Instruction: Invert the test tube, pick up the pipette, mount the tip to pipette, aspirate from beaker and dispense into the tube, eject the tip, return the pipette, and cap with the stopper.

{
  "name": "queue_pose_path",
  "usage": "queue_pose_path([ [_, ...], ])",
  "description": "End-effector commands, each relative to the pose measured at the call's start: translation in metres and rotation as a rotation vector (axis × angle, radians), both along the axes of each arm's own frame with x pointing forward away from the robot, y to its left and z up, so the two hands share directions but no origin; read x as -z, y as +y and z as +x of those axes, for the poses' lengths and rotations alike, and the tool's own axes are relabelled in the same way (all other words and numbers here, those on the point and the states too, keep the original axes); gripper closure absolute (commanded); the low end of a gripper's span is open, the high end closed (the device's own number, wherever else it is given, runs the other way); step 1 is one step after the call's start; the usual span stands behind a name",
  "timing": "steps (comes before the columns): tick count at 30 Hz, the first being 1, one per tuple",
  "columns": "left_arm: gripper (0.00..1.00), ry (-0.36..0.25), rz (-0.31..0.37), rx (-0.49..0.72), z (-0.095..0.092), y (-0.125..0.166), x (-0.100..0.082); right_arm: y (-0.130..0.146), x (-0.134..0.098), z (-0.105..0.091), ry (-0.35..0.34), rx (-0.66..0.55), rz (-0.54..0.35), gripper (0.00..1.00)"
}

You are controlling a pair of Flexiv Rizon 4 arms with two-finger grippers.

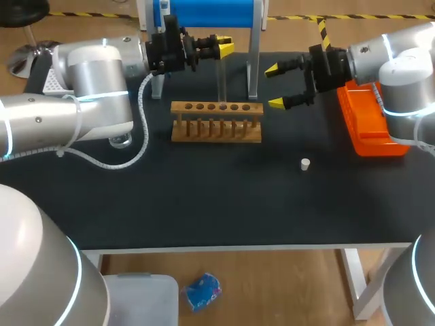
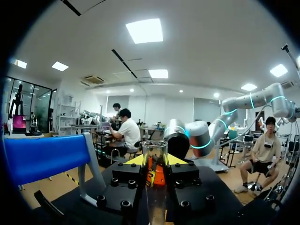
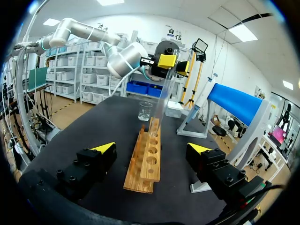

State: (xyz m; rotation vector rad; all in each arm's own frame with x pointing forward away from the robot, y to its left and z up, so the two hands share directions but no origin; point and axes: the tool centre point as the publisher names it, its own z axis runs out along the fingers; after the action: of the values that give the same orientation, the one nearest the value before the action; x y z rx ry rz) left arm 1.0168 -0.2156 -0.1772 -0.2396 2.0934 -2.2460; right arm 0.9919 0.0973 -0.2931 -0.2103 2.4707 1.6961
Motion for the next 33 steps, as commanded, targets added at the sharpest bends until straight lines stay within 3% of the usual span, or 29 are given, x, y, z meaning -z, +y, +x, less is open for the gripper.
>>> queue_pose_path([
  [1,1.00,0.002,-0.002,0.017,0.004,-0.003,0.007,0.000,0.000,0.000,0.000,0.000,-0.002,0.00],
  [14,1.00,0.016,-0.002,0.030,0.005,-0.006,0.023,0.000,0.000,0.000,0.000,0.000,-0.002,0.00],
  [19,1.00,0.002,-0.010,0.025,0.005,-0.003,0.028,0.000,0.000,0.000,0.000,0.000,-0.002,0.00],
  [27,1.00,-0.081,-0.042,-0.013,0.007,0.002,0.027,0.000,0.000,0.000,0.000,0.000,-0.002,0.00],
  [33,1.00,-0.061,-0.034,-0.006,0.007,0.003,0.032,0.000,0.000,0.000,0.000,0.000,-0.002,0.00],
])
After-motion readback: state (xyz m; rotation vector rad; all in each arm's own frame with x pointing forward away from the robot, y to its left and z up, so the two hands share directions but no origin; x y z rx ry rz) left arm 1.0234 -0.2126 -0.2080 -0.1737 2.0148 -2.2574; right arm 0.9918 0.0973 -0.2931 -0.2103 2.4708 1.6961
